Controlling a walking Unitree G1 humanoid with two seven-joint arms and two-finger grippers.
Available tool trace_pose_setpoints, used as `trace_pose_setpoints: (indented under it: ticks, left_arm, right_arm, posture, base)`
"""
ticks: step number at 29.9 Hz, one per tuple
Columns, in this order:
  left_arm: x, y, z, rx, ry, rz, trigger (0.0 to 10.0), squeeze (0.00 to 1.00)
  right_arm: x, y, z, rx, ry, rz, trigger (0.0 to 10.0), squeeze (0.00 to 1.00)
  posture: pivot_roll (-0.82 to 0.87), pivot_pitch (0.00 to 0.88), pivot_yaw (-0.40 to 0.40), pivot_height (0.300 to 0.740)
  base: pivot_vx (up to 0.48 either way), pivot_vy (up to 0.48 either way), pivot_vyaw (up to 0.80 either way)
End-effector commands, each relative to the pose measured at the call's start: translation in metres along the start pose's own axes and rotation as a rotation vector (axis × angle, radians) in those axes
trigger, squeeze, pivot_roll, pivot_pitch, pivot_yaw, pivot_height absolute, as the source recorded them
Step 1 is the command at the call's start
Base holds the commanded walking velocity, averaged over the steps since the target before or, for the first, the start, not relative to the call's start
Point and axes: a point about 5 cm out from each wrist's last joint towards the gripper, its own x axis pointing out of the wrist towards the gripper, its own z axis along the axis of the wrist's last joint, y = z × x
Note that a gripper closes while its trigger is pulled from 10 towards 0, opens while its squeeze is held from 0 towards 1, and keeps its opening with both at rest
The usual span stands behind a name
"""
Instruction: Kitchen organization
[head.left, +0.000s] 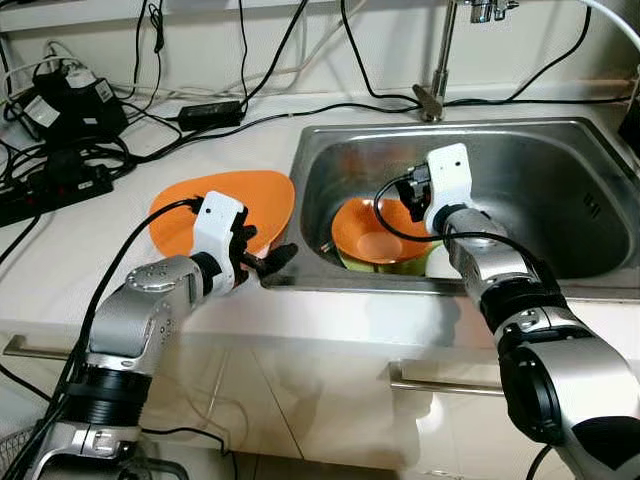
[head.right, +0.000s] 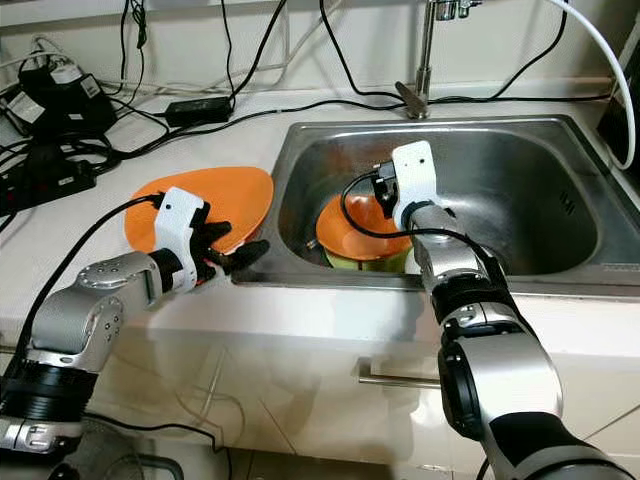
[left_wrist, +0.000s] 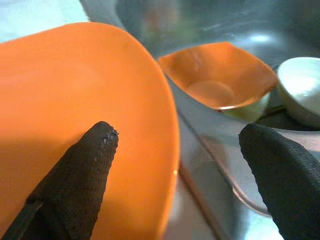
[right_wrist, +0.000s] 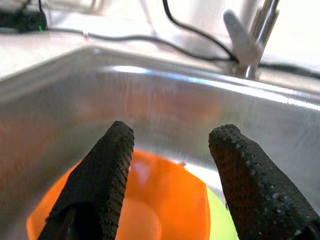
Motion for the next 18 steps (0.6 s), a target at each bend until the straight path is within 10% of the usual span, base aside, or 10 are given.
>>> trace_pose_setpoints:
  ticks: [1,11,12,13,15,18]
  left_arm:
    - [-0.007,0.01,0.006,0.04,-0.037,0.071,10.0,0.0]
    - [-0.037,0.061,0.033,-0.019,-0.313,0.604,10.0,0.0]
    - [-0.042,0.07,0.022,-0.077,-0.287,0.684,10.0,0.0]
    - [-0.042,0.07,0.022,-0.077,-0.287,0.684,10.0,0.0]
    - [-0.044,0.078,0.005,-0.213,-0.246,0.738,10.0,0.0]
    - [-0.043,0.079,0.0,-0.276,-0.244,0.74,10.0,0.0]
  right_arm:
    - [0.005,0.007,0.023,0.003,-0.098,0.013,10.0,1.0]
    - [0.004,0.029,0.038,0.175,-0.208,0.145,10.0,1.0]
    - [0.003,0.037,0.04,0.192,-0.23,0.193,10.0,0.38]
    - [0.003,0.037,0.04,0.192,-0.23,0.193,10.0,0.38]
    - [-0.001,0.049,0.049,0.212,-0.283,0.299,10.0,0.0]
    - [-0.004,0.054,0.053,0.212,-0.296,0.365,10.0,0.0]
  posture:
    - [-0.01,0.0,0.126,0.74]
    - [0.0,0.0,0.122,0.74]
    - [0.0,0.0,0.12,0.74]
    - [0.0,0.0,0.12,0.74]
    - [0.0,0.0,0.12,0.74]
    - [0.01,0.0,0.119,0.74]
  base:
    - [0.0,0.0,0.0]
    - [0.0,0.0,0.0]
    - [0.0,0.0,0.0]
    - [0.0,0.0,0.0]
    - [0.0,0.0,0.0]
    - [0.0,0.0,0.0]
